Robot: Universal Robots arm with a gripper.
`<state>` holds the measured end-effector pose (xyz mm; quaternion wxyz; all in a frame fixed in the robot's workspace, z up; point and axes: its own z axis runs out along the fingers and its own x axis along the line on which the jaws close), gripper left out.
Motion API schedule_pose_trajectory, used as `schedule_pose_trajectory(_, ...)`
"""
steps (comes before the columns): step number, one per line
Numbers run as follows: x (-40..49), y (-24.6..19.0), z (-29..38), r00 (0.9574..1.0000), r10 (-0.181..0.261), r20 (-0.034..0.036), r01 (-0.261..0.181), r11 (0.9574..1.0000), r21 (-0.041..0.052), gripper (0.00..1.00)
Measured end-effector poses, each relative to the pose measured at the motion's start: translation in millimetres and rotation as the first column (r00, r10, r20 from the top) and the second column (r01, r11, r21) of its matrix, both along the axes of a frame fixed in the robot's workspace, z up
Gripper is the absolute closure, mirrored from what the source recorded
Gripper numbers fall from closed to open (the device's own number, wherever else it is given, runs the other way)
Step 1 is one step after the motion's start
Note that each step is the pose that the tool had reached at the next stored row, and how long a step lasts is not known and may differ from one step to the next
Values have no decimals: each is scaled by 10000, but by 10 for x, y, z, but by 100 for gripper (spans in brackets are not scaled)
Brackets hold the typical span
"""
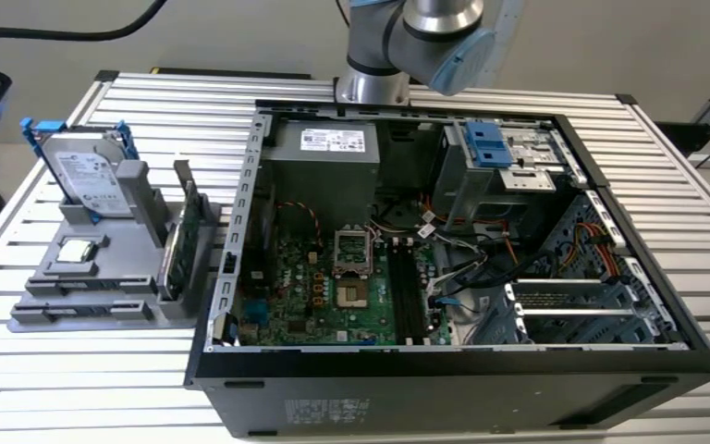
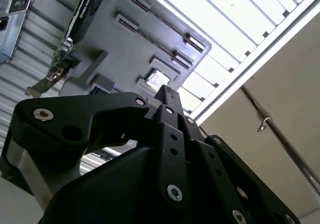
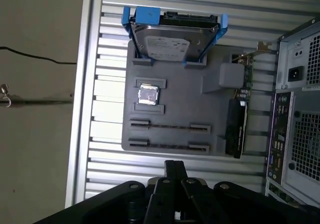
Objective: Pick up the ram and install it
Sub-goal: 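Pick up the ram and move it above insertion slot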
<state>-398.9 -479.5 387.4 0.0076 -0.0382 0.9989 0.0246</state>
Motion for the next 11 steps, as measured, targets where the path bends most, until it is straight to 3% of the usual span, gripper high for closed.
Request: schedule_pose_trajectory(11,2,1,-109,9999,-155,4,155,9999,-8,100)
